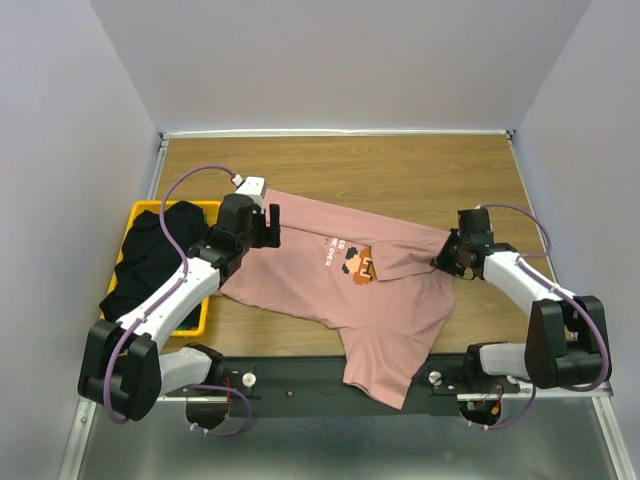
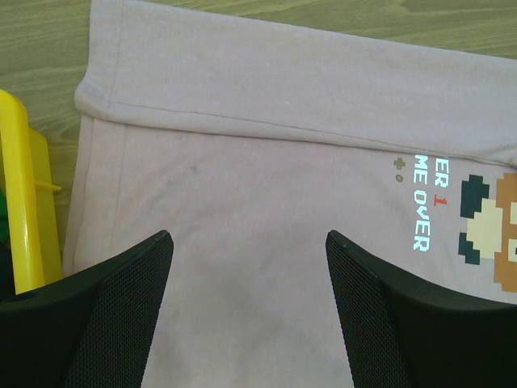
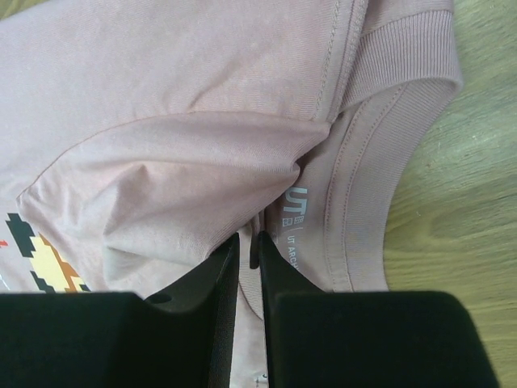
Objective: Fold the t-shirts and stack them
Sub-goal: Fold the tshirt
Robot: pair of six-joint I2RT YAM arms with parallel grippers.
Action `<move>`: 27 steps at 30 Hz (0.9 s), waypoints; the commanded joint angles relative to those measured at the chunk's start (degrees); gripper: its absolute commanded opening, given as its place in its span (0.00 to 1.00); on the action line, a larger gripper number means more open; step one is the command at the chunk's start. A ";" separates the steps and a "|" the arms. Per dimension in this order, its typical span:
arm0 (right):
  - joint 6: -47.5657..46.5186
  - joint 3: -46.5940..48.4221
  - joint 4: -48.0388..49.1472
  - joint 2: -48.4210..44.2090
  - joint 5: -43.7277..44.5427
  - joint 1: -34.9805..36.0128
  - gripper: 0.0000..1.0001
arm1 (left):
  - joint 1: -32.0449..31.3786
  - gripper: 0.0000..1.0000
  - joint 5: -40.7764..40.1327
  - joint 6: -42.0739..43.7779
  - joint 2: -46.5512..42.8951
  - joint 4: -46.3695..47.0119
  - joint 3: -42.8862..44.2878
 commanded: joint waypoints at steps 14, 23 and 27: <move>-0.46 -0.08 -4.41 -3.56 -2.04 -0.38 0.01 | -0.17 0.84 1.08 0.68 -0.46 0.76 0.46; 1.74 -1.57 -10.48 -10.16 -7.31 -0.47 0.01 | -0.17 0.84 1.52 0.77 -0.47 0.59 0.37; 3.14 -2.54 -11.53 -12.00 -10.56 -0.38 0.01 | -0.17 0.84 1.61 0.77 -0.55 0.68 0.46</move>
